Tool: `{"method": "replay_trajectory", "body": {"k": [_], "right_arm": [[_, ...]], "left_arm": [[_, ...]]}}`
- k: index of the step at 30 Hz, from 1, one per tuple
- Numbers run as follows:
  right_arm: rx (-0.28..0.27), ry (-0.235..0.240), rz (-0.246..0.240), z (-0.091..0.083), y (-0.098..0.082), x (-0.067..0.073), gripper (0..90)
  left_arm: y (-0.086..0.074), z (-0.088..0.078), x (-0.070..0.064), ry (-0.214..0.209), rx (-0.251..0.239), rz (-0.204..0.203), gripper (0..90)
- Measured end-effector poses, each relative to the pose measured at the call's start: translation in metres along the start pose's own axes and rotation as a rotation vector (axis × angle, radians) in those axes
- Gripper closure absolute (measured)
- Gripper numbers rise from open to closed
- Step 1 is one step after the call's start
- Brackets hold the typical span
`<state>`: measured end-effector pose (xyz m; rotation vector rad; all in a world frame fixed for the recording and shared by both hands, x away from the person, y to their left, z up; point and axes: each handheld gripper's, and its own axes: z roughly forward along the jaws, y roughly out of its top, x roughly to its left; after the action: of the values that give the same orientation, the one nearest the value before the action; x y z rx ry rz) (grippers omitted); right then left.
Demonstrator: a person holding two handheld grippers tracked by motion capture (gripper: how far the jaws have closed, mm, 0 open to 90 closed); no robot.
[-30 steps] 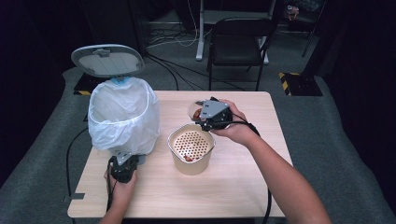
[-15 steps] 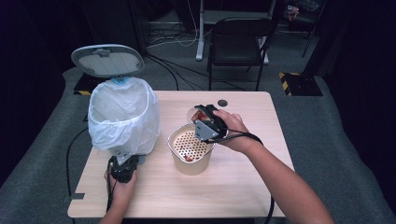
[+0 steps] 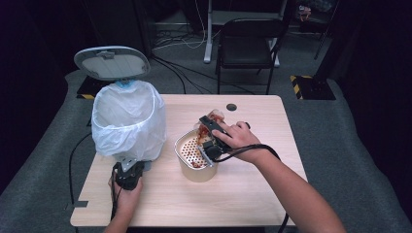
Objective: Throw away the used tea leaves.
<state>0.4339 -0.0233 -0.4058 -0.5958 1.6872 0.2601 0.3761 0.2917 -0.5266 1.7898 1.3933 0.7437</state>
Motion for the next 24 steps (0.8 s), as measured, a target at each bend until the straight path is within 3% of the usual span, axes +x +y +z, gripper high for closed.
{"method": "replay_trajectory", "body": {"k": [1, 2, 4, 5, 6, 7, 8, 11, 13, 14, 16, 18, 19, 20, 21, 24], "right_arm": [[0.004, -0.009, -0.061, 0.000, 0.001, 0.001, 44.2], [0.003, -0.024, -0.156, 0.000, 0.004, 0.002, 44.3], [0.011, -0.041, -0.165, 0.000, 0.005, 0.006, 44.4], [-0.002, -0.049, -0.267, 0.002, 0.007, 0.002, 44.5], [0.019, -0.053, -0.236, 0.001, 0.006, 0.007, 44.5], [0.027, -0.041, -0.326, 0.000, 0.007, 0.008, 44.5], [0.022, -0.042, -0.369, 0.001, 0.008, 0.008, 44.5], [0.022, -0.106, -0.382, -0.002, 0.010, 0.011, 44.4], [0.018, -0.116, -0.383, -0.003, 0.011, 0.012, 44.4], [0.013, -0.116, -0.416, -0.004, 0.010, 0.012, 44.4], [0.017, -0.161, -0.337, -0.005, 0.011, 0.019, 44.4], [0.013, -0.196, -0.415, -0.005, 0.011, 0.020, 44.4], [0.002, -0.201, -0.471, -0.006, 0.013, 0.021, 44.3], [0.002, -0.201, -0.471, -0.006, 0.013, 0.021, 44.3], [-0.002, -0.208, -0.478, -0.006, 0.013, 0.022, 44.2], [-0.010, -0.222, -0.496, -0.007, 0.015, 0.023, 44.2]], "left_arm": [[0.000, 0.000, 0.000, -0.001, 0.001, -0.002, 90.0], [0.000, 0.000, 0.000, 0.000, 0.001, 0.001, 90.0], [0.000, 0.000, 0.000, 0.000, 0.000, 0.000, 90.0], [0.000, 0.000, -0.001, -0.004, 0.000, -0.013, 90.0], [0.000, 0.000, 0.000, 0.000, 0.000, -0.006, 90.0], [0.000, 0.000, 0.000, 0.000, -0.001, 0.001, 90.0], [0.000, 0.000, 0.000, 0.000, 0.002, 0.001, 90.0], [0.000, 0.000, 0.000, 0.000, 0.002, 0.002, 90.0], [0.000, 0.000, 0.000, 0.000, 0.001, 0.001, 90.0], [0.000, 0.000, 0.000, 0.002, -0.002, 0.001, 90.0], [-0.001, 0.000, -0.002, 0.001, -0.002, -0.023, 90.0], [0.000, 0.000, 0.000, 0.000, -0.002, -0.001, 90.0], [0.000, 0.001, -0.002, 0.004, -0.019, -0.022, 90.0], [0.000, 0.001, -0.002, 0.004, -0.019, -0.022, 90.0], [0.000, 0.000, 0.000, 0.002, -0.001, 0.003, 90.0], [0.000, 0.000, 0.000, 0.003, -0.003, 0.001, 90.0]]}}
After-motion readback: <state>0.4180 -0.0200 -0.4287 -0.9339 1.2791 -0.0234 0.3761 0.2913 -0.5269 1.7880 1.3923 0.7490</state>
